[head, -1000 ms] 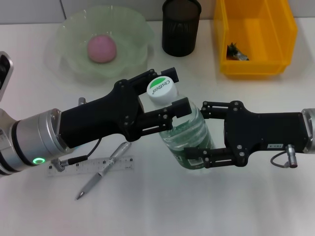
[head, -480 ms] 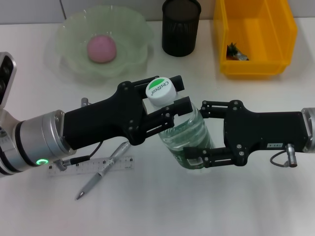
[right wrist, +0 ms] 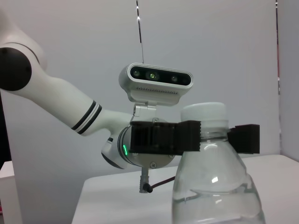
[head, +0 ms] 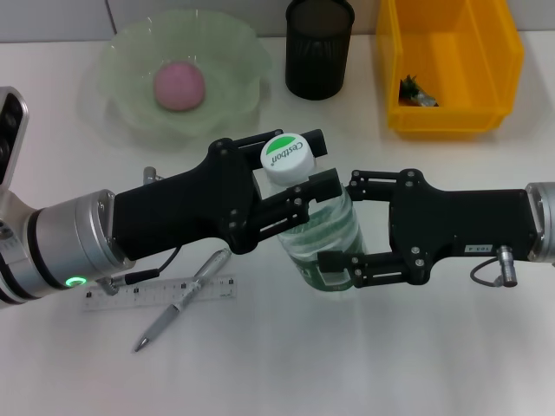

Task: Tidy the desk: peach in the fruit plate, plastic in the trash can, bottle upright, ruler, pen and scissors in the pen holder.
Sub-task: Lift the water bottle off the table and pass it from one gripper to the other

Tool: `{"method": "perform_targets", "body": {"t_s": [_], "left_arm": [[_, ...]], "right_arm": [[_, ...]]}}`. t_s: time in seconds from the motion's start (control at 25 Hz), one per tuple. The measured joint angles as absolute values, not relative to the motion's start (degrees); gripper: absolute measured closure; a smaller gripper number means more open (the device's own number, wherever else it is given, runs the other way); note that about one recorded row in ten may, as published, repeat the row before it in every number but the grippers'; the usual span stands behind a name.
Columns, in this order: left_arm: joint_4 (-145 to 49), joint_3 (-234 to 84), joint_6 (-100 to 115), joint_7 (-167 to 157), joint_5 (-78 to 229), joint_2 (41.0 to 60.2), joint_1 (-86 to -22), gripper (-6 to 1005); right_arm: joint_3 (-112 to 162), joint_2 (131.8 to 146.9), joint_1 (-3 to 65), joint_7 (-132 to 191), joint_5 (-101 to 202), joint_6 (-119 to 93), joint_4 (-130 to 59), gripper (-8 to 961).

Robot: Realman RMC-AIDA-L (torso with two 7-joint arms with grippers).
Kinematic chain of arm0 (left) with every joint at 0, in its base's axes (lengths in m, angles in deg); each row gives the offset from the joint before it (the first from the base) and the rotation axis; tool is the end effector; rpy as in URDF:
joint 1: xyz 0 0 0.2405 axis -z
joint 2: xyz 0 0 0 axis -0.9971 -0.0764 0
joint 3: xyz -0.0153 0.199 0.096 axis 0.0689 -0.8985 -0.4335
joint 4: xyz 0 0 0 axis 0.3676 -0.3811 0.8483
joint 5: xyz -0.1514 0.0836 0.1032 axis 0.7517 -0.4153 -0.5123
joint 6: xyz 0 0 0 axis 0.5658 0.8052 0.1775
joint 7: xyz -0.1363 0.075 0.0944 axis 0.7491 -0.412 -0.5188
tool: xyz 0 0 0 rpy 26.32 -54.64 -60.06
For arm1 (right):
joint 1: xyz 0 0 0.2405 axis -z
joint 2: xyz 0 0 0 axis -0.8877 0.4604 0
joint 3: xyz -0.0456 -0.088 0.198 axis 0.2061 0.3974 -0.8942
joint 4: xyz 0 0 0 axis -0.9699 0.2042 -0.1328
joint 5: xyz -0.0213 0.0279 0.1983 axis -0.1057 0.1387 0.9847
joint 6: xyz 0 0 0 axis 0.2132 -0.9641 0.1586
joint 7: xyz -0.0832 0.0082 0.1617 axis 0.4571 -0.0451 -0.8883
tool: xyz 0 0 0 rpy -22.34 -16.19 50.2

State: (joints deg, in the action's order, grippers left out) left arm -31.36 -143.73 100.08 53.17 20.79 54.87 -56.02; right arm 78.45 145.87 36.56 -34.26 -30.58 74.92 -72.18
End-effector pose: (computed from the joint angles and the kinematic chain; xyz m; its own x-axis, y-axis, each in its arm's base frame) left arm -0.1398 0.2667 -0.0412 0.5025 0.1743 0.8468 0.2395 -0.9692 0.0573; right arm 0.1652 0.2777 -0.0350 0.8021 -0.0690 -0.5932 -0.1156 -0.9925 -0.0409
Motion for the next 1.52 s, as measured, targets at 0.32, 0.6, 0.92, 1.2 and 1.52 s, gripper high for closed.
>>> {"method": "perform_targets", "body": {"t_s": [0.32,0.6,0.92,1.2,1.52], "left_arm": [[-31.37,-143.48,99.58,53.15,20.81,54.81,-55.98,545],[-31.31,-143.45,99.27,53.13,20.81,54.78,-56.0,548],[-31.23,-143.39,99.16,53.12,21.03,54.77,-56.0,552],[-31.23,-143.41,99.16,53.14,21.35,54.78,-56.0,553],[-31.22,-143.41,99.17,53.13,21.64,54.78,-56.0,555]], "right_arm": [[78.58,145.78,36.13,-34.19,-30.63,74.06,-72.17,203],[79.09,145.67,35.93,-34.21,-30.8,74.24,-72.18,209],[79.1,145.89,36.07,-34.4,-30.44,73.1,-72.23,217],[79.12,145.98,36.08,-34.28,-30.34,73.08,-72.18,219],[78.89,145.95,36.13,-34.14,-30.21,73.26,-72.17,221]]}}
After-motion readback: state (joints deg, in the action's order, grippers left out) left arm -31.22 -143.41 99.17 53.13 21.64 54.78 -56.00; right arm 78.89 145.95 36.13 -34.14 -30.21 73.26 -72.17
